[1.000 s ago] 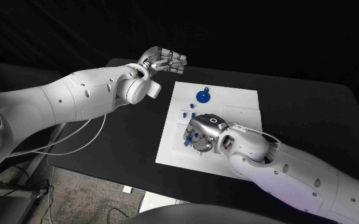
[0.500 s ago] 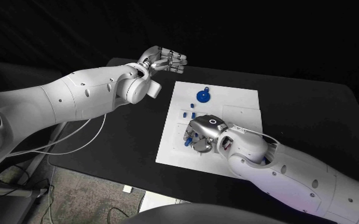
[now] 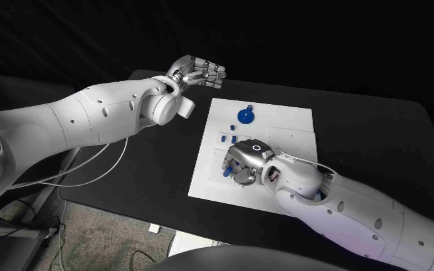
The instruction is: Assemble the parts on the task board
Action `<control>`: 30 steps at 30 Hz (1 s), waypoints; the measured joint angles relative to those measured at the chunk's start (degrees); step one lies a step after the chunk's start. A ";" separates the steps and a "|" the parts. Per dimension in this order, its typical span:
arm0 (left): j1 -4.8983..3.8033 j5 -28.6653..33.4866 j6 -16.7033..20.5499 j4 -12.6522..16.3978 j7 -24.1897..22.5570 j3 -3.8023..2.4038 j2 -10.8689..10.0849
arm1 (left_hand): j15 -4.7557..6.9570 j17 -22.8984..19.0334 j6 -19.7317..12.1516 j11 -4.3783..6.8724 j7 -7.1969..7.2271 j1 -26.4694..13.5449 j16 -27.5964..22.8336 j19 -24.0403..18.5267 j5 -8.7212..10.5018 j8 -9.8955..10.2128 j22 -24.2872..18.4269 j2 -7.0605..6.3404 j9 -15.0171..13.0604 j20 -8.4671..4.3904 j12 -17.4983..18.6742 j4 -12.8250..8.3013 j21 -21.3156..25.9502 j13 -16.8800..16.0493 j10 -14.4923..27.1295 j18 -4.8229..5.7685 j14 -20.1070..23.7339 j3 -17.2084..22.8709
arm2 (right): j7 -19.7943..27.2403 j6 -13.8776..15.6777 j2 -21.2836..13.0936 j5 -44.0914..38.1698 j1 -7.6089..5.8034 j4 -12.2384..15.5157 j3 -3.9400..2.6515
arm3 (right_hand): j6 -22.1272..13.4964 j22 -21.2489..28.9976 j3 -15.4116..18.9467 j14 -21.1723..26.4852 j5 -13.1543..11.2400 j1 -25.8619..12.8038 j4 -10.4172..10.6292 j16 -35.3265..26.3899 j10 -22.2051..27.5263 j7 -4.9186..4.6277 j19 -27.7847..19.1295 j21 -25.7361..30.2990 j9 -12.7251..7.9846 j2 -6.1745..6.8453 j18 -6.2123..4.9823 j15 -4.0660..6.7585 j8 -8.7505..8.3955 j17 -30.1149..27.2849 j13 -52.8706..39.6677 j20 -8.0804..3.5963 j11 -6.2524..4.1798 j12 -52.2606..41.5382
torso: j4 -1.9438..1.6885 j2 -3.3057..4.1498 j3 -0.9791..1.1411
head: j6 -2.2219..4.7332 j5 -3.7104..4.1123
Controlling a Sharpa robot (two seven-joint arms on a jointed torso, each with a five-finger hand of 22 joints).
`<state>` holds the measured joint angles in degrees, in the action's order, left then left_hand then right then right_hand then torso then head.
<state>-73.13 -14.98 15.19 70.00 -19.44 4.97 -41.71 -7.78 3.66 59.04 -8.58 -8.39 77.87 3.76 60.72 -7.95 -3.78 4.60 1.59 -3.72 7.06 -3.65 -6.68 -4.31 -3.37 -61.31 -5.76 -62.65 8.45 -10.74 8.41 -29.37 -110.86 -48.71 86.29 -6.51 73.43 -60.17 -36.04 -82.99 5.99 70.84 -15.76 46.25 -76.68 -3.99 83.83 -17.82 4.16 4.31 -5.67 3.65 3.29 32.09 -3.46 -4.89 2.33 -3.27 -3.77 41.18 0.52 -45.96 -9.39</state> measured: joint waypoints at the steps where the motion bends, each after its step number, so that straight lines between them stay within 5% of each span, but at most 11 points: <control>1: 0.00 0.00 0.00 0.00 0.00 0.00 0.00 | 0.00 0.00 0.00 0.00 0.00 0.00 0.00 0.00 0.00 0.00 0.00 0.00 0.00 0.00 0.00 0.00 0.00 0.00 0.00 0.00 0.00 0.00 | -0.03 0.04 -0.01 -0.08 0.02 0.03 0.01 | 0.04 0.00 0.00 0.00 0.00 0.00 0.00 0.00 0.00 0.04 0.00 0.00 0.00 0.00 0.00 0.00 0.02 0.00 0.00 0.00 0.00 0.00 | 0.01 0.00 0.01 | 0.02 0.03; 8: 0.00 0.00 -0.02 0.00 0.00 0.00 -0.01 | 0.00 0.00 0.00 0.00 0.00 0.00 0.00 0.00 0.00 0.00 0.00 0.00 0.00 0.00 0.00 0.00 0.00 0.00 0.00 0.00 0.00 0.00 | -0.23 0.08 0.16 -0.52 0.07 0.04 0.07 | 0.05 -0.15 0.00 0.00 0.00 0.07 0.00 0.00 -0.03 0.05 0.00 0.00 0.00 0.08 0.00 -0.01 0.20 -0.01 0.00 0.00 0.03 0.06 | 0.00 0.00 0.03 | 0.04 0.07; 15: 0.00 0.00 -0.05 -0.03 0.00 0.00 0.06 | 0.00 0.00 0.00 0.00 0.00 0.00 0.00 0.00 0.00 0.00 0.01 0.00 0.00 0.00 0.00 0.00 0.00 0.00 0.00 0.00 0.00 0.00 | -0.53 0.01 0.86 -0.95 -0.28 -0.30 1.12 | 0.05 -0.34 0.00 -0.08 0.10 0.14 0.00 0.00 -0.12 0.05 0.00 0.31 0.00 0.16 0.20 -0.08 0.20 -0.01 -0.03 0.00 0.12 0.07 | 0.00 -0.01 0.01 | -0.05 0.26; 22: 0.00 0.00 -0.08 -0.06 0.02 0.00 0.07 | 0.00 0.00 0.00 0.00 0.00 0.00 0.00 0.00 0.00 0.00 0.01 0.00 0.00 0.00 0.00 0.00 0.00 0.00 0.00 -0.01 0.00 0.00 | -0.55 0.56 1.31 -1.12 -0.60 -0.66 2.10 | -0.57 -0.33 3.95 0.10 8.01 -1.21 0.77 0.00 0.31 -0.54 0.00 0.99 0.54 1.14 0.41 0.10 0.19 -0.01 -0.15 0.00 -0.31 0.03 | -0.02 -0.01 -0.01 | -0.13 0.41; 26: 0.00 0.00 -0.11 -0.07 0.02 0.00 0.06 | 0.00 0.00 0.00 0.00 0.00 0.00 0.00 0.00 0.00 0.00 0.01 0.00 0.00 0.00 0.00 0.00 0.00 0.00 0.00 0.00 0.00 0.00 | -0.47 1.06 1.35 -0.98 -0.59 -0.89 2.33 | -1.92 0.17 6.28 0.11 8.20 -1.93 1.08 0.00 0.96 -0.65 0.00 1.54 0.25 0.68 0.40 0.11 0.19 -0.02 0.01 0.00 -0.87 -0.05 | -0.02 0.00 -0.02 | -0.17 0.41; 30: 0.00 0.00 -0.15 -0.07 0.03 0.00 0.06 | 0.00 0.00 0.00 0.00 0.00 0.00 0.00 0.00 0.00 0.00 0.01 0.00 0.00 0.00 0.00 0.00 0.00 0.00 0.00 0.00 0.00 0.00 | -0.40 1.57 1.35 -0.79 -0.50 -1.07 2.52 | -3.80 0.49 6.65 0.41 7.99 -2.53 1.13 0.01 2.99 -1.10 -0.01 1.86 -0.23 0.56 0.34 -0.02 0.20 -0.02 0.01 0.01 0.06 -0.05 | -0.02 0.00 -0.02 | -0.18 0.41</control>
<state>-73.13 -14.98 15.04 69.93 -19.41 4.97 -41.65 -7.78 3.66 59.04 -8.58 -8.39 77.87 3.76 60.72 -7.95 -3.78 4.61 1.59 -3.72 7.06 -3.65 -6.68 -4.31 -3.37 -61.31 -5.77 -62.65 8.45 -11.14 9.98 -28.02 -111.65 -49.21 85.21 -3.99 69.63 -59.68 -29.40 -82.58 13.97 68.31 -14.63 46.25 -73.69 -5.09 83.82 -15.96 3.94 4.87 -5.34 3.63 3.49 32.07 -3.46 -4.88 2.39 -3.32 -3.79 41.18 0.49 -46.13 -8.98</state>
